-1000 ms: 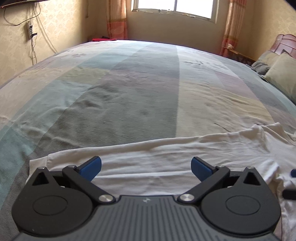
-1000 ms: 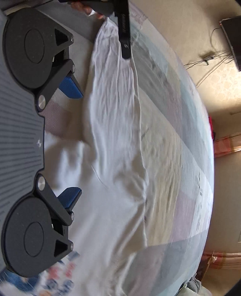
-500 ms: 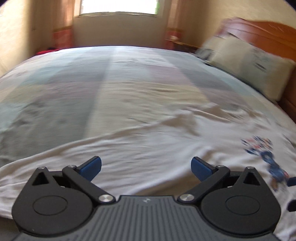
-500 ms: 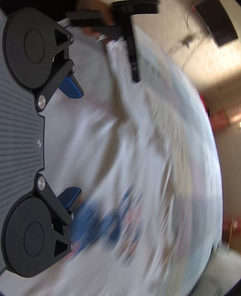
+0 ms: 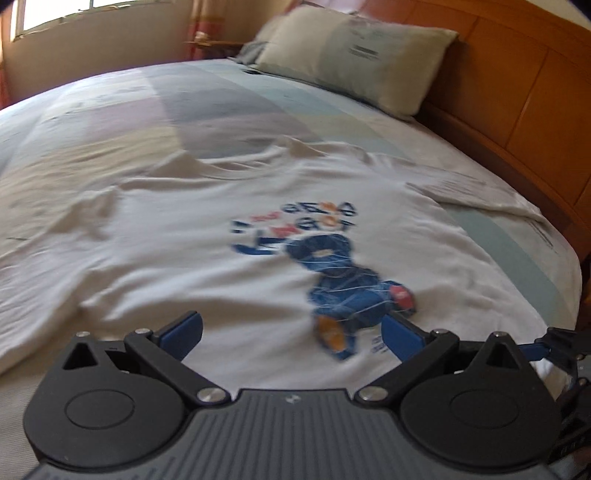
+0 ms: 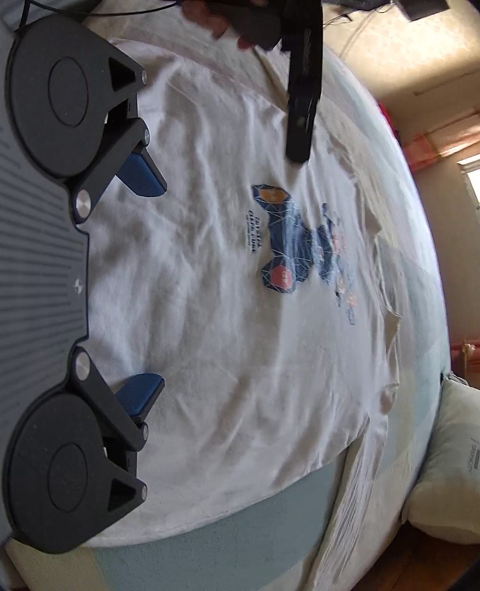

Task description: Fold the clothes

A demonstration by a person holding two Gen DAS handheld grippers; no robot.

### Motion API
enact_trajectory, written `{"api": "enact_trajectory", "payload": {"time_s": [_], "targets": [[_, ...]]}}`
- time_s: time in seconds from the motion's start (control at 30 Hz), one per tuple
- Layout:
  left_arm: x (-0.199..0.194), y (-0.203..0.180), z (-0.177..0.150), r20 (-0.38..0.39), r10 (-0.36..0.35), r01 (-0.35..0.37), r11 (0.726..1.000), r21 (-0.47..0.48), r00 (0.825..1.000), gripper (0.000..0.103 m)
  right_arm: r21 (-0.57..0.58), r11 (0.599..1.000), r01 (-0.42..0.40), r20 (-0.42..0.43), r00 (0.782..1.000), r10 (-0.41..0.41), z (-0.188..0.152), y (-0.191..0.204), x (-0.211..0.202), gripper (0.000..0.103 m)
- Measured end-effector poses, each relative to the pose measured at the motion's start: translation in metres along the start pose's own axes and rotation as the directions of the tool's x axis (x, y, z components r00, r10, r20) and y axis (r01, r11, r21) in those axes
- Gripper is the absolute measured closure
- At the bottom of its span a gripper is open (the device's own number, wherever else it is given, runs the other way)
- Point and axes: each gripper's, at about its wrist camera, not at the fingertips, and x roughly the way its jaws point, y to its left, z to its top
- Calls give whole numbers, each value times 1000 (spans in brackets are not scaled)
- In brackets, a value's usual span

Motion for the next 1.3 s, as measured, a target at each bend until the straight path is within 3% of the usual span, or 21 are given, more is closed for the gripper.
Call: {"api": "enact_trajectory", "payload": {"time_s": [0.13, 0.27, 0.47, 0.63, 0.8, 0.9, 1.0, 1.17, 1.3], "targets": [[24, -5, 6, -6, -13, 13, 1000, -27, 1000, 1, -12, 1000, 1, 11, 1000, 0, -5, -1, 3, 0], [40, 13, -1, -52, 13, -18, 995, -93, 999, 1, -36, 999, 3, 33, 999, -2, -12, -1, 2, 0], [12, 45, -31, 7, -36, 37, 998, -52, 999, 1, -57, 998, 6, 46, 999, -3, -15, -1, 1, 0], [-5, 58, -41, -23, 23, -24, 999, -44, 999, 1, -74, 997, 8, 57, 998, -4, -17, 0, 0, 0], [-11, 51, -18, -21, 37, -38, 998, -48, 999, 1, -82, 997, 12, 60, 998, -7, -18, 1, 0, 0], [-1, 37, 6, 33, -4, 5, 999, -35, 999, 1, -85, 996, 13, 59, 998, -8, -18, 1, 0, 0], [21, 32, 21, 36, -55, 57, 996, -68, 998, 1, -94, 996, 7, 58, 998, -2, -18, 0, 0, 0], [49, 51, 13, 11, -62, 63, 985, -162, 998, 2, -90, 996, -16, 58, 998, 22, -18, -4, -2, 0], [37, 75, 7, 52, -13, 23, 980, -199, 999, 3, -73, 997, -30, 61, 998, 35, -18, -7, -3, 0]]}}
